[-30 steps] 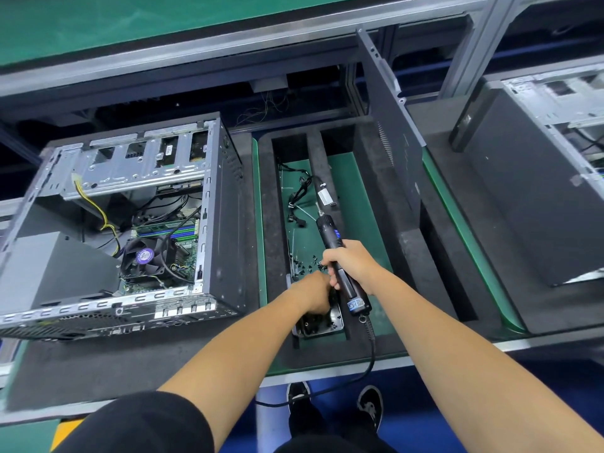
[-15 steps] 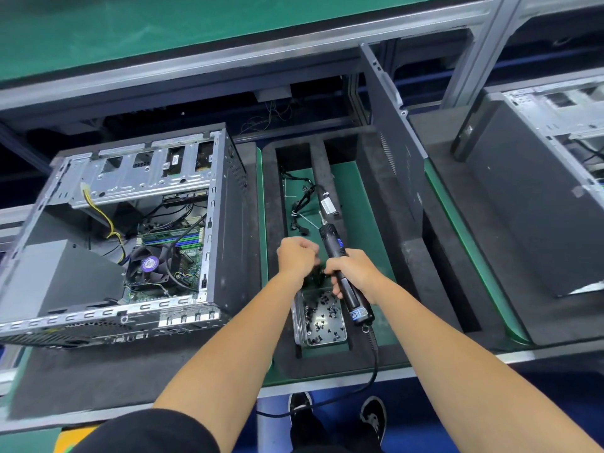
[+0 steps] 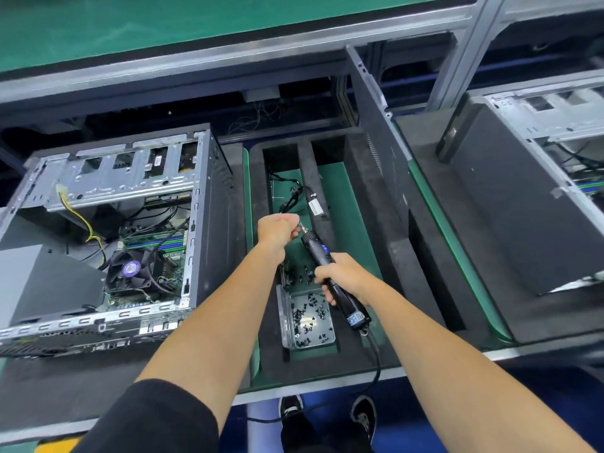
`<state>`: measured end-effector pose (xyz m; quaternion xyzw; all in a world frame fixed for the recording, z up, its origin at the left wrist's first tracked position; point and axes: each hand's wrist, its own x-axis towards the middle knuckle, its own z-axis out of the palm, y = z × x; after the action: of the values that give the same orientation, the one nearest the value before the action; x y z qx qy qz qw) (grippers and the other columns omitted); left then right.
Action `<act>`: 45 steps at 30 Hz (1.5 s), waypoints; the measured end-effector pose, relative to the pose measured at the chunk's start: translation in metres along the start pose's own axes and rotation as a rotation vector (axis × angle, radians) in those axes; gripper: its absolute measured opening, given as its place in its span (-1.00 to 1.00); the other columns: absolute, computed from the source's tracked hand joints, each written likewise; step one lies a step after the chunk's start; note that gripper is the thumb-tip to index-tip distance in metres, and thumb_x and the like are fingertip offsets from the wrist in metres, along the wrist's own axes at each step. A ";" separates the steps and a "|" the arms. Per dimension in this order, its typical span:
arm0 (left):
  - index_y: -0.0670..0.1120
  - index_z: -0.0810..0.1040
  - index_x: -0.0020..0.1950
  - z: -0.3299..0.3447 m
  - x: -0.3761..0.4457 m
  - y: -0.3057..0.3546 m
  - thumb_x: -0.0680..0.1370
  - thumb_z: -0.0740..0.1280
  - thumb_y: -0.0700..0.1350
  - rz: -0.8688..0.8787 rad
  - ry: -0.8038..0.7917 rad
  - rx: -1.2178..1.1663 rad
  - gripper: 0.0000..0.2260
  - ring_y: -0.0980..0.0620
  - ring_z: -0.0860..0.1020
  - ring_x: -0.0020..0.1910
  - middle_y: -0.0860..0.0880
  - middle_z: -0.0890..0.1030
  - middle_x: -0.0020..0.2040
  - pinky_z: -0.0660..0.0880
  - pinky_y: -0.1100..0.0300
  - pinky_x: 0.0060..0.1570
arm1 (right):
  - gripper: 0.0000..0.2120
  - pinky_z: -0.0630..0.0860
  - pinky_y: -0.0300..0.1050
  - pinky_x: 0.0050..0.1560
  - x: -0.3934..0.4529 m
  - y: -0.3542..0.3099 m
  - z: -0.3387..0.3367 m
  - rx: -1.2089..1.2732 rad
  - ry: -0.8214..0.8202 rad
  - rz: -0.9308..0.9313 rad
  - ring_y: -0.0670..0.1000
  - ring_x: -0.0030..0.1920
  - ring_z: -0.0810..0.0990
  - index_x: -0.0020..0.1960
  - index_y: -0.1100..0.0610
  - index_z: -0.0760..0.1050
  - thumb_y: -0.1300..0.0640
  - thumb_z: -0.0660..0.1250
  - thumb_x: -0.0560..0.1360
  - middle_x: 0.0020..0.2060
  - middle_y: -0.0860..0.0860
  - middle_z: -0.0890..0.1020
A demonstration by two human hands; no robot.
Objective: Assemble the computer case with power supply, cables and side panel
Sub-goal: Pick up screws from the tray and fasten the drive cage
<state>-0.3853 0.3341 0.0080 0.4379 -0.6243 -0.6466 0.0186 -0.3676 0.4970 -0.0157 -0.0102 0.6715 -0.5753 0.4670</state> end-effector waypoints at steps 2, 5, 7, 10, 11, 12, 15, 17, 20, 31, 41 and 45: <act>-0.17 0.58 -0.28 -0.001 0.001 0.001 0.50 0.28 -0.35 0.008 -0.039 -0.008 -0.80 0.07 0.48 -0.37 -0.08 0.57 -0.33 0.57 0.25 -0.17 | -0.81 0.42 -0.13 -0.49 0.000 0.000 0.000 -0.006 -0.003 0.005 0.07 -0.52 0.40 -0.15 0.17 0.32 0.32 0.32 0.35 -0.48 0.08 0.43; -0.17 0.57 -0.27 -0.002 0.005 0.000 0.52 0.29 -0.34 0.003 -0.068 -0.013 -0.80 0.09 0.48 -0.40 -0.07 0.57 -0.33 0.56 0.28 -0.24 | -0.81 0.43 -0.13 -0.50 0.000 0.000 -0.001 -0.002 -0.011 0.003 0.07 -0.52 0.40 -0.15 0.17 0.32 0.31 0.32 0.33 -0.48 0.09 0.43; -0.18 0.56 -0.26 0.000 0.008 0.001 0.53 0.30 -0.30 -0.009 -0.044 0.003 -0.83 0.11 0.48 -0.43 -0.06 0.56 -0.35 0.57 0.27 -0.21 | -0.80 0.43 -0.13 -0.49 0.000 0.000 -0.001 -0.015 -0.014 0.000 0.07 -0.52 0.40 -0.16 0.16 0.31 0.31 0.32 0.33 -0.47 0.09 0.43; -0.18 0.54 -0.24 0.005 0.013 0.004 0.52 0.31 -0.25 -0.014 -0.003 0.071 -0.86 0.12 0.48 -0.44 -0.04 0.55 -0.38 0.58 0.24 -0.16 | -0.80 0.43 -0.12 -0.50 0.000 0.000 -0.001 -0.012 -0.008 0.003 0.07 -0.52 0.40 -0.16 0.16 0.30 0.31 0.31 0.33 -0.48 0.09 0.43; -0.18 0.54 -0.23 0.006 0.014 0.004 0.52 0.32 -0.24 -0.012 -0.010 0.087 -0.87 0.11 0.48 -0.43 -0.05 0.56 -0.37 0.58 0.25 -0.18 | -0.80 0.43 -0.12 -0.50 0.000 0.000 -0.001 -0.011 -0.005 0.002 0.07 -0.52 0.40 -0.16 0.16 0.31 0.32 0.31 0.33 -0.48 0.09 0.43; -0.19 0.54 -0.21 0.006 0.015 0.004 0.52 0.33 -0.24 -0.013 -0.023 0.091 -0.89 0.11 0.49 -0.42 -0.05 0.56 -0.36 0.58 0.26 -0.21 | -0.81 0.43 -0.12 -0.50 0.001 0.000 -0.001 -0.013 -0.003 0.001 0.07 -0.52 0.40 -0.16 0.17 0.31 0.32 0.31 0.33 -0.48 0.09 0.43; -0.21 0.53 -0.15 0.001 0.016 0.004 0.53 0.38 -0.23 -0.041 -0.069 0.060 -0.91 0.10 0.53 -0.39 -0.08 0.58 -0.30 0.58 0.28 -0.31 | -0.81 0.44 -0.12 -0.49 0.002 0.000 -0.001 -0.021 -0.006 0.004 0.07 -0.52 0.40 -0.16 0.18 0.31 0.31 0.31 0.31 -0.49 0.09 0.43; -0.21 0.52 -0.14 -0.002 0.016 0.005 0.52 0.41 -0.22 -0.063 -0.108 0.039 -0.90 0.08 0.54 -0.38 -0.09 0.58 -0.26 0.57 0.29 -0.37 | -0.80 0.44 -0.12 -0.49 0.002 0.000 -0.001 -0.021 -0.005 0.014 0.07 -0.53 0.41 -0.16 0.18 0.32 0.30 0.32 0.30 -0.50 0.08 0.43; -0.20 0.52 -0.14 -0.006 0.015 0.008 0.51 0.42 -0.24 -0.098 -0.185 0.024 -0.90 0.06 0.54 -0.37 -0.09 0.57 -0.25 0.54 0.28 -0.39 | -0.78 0.43 -0.12 -0.49 0.003 0.000 -0.001 -0.018 -0.009 0.032 0.07 -0.53 0.41 -0.15 0.18 0.32 0.28 0.33 0.29 -0.50 0.07 0.44; -0.15 0.54 -0.02 -0.007 -0.006 0.039 0.58 0.35 -0.13 -0.045 -0.250 -0.116 -0.90 0.10 0.55 -0.31 -0.03 0.61 -0.22 0.50 0.28 -0.37 | -0.78 0.47 -0.12 -0.46 -0.012 -0.032 0.005 0.022 -0.044 -0.066 0.06 -0.51 0.47 -0.06 0.17 0.34 0.28 0.38 0.43 -0.47 0.05 0.50; -0.20 0.53 -0.11 -0.040 -0.040 0.117 0.60 0.28 -0.17 0.155 -0.100 -0.327 -0.86 -0.05 0.57 -0.38 -0.09 0.63 -0.41 0.56 0.20 -0.37 | -0.63 0.47 -0.14 -0.47 -0.061 -0.130 0.048 0.215 -0.171 -0.295 0.11 -0.49 0.49 0.30 0.12 0.20 0.35 0.16 0.54 -0.28 0.17 0.51; -0.17 0.52 -0.16 -0.073 -0.055 0.131 0.57 0.29 -0.20 0.172 -0.022 -0.341 -0.88 -0.03 0.51 -0.41 -0.09 0.58 -0.40 0.50 0.16 -0.32 | -0.62 0.56 -0.06 -0.43 -0.076 -0.152 0.076 0.347 -0.307 -0.370 0.18 -0.45 0.54 0.43 0.14 0.20 0.30 0.03 0.63 -0.14 0.31 0.55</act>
<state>-0.3775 0.2790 0.1574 0.3664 -0.5411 -0.7437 0.1409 -0.3555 0.4300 0.1574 -0.1391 0.4715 -0.7486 0.4450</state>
